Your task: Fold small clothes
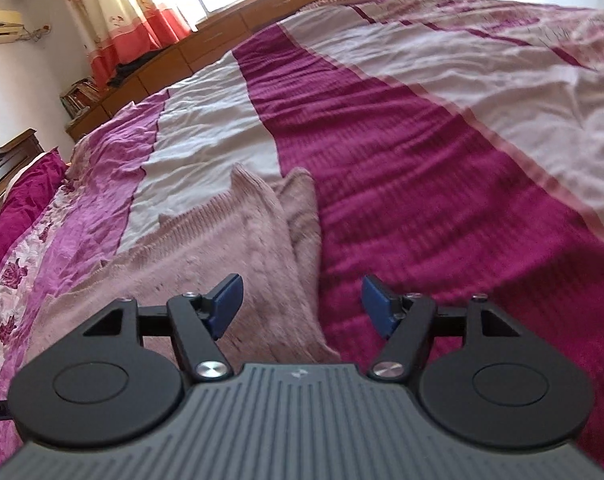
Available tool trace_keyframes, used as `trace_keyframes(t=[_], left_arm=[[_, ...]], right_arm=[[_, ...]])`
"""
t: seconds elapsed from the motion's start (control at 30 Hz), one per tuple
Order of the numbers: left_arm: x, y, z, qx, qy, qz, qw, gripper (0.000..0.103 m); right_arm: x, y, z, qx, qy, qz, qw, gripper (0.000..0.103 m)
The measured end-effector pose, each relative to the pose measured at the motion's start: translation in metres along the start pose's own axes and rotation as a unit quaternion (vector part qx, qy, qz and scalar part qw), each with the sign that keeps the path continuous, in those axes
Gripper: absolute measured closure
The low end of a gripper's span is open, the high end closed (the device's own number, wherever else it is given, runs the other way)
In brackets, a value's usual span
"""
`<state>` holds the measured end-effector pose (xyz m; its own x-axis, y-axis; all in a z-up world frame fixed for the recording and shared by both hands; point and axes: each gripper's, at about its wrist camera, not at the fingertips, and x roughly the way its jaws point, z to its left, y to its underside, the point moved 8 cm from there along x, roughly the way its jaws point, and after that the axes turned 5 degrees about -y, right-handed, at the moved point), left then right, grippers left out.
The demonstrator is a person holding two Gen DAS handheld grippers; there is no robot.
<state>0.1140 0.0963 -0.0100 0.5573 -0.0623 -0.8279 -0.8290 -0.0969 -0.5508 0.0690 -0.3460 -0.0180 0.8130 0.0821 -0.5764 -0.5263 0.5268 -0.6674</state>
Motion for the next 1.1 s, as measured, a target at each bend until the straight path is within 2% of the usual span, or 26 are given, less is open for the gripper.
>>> trace_keyframes(t=[0.1,0.33,0.5,0.93,1.1], left_arm=[[0.002,0.007,-0.002,-0.011,0.011,0.008,0.9999,0.038],[0.011,0.016,0.002,-0.023,0.001,0.018,0.9996,0.038],[0.013,0.017,0.000,-0.018,-0.004,0.017,0.9997,0.038],[0.019,0.020,-0.002,-0.014,-0.007,0.017,0.9997,0.035],[0.021,0.021,-0.003,-0.014,-0.009,0.017,0.9997,0.035]], right_arm=[[0.004,0.007,-0.004,0.012,-0.004,0.008,1.000,0.030],[0.012,0.011,-0.003,0.024,-0.025,0.016,0.999,0.028],[0.019,0.015,0.005,0.049,-0.068,0.028,0.996,0.028],[0.034,0.017,0.003,0.077,-0.089,0.027,0.993,0.027],[0.037,0.015,0.006,0.072,-0.083,0.028,0.994,0.027]])
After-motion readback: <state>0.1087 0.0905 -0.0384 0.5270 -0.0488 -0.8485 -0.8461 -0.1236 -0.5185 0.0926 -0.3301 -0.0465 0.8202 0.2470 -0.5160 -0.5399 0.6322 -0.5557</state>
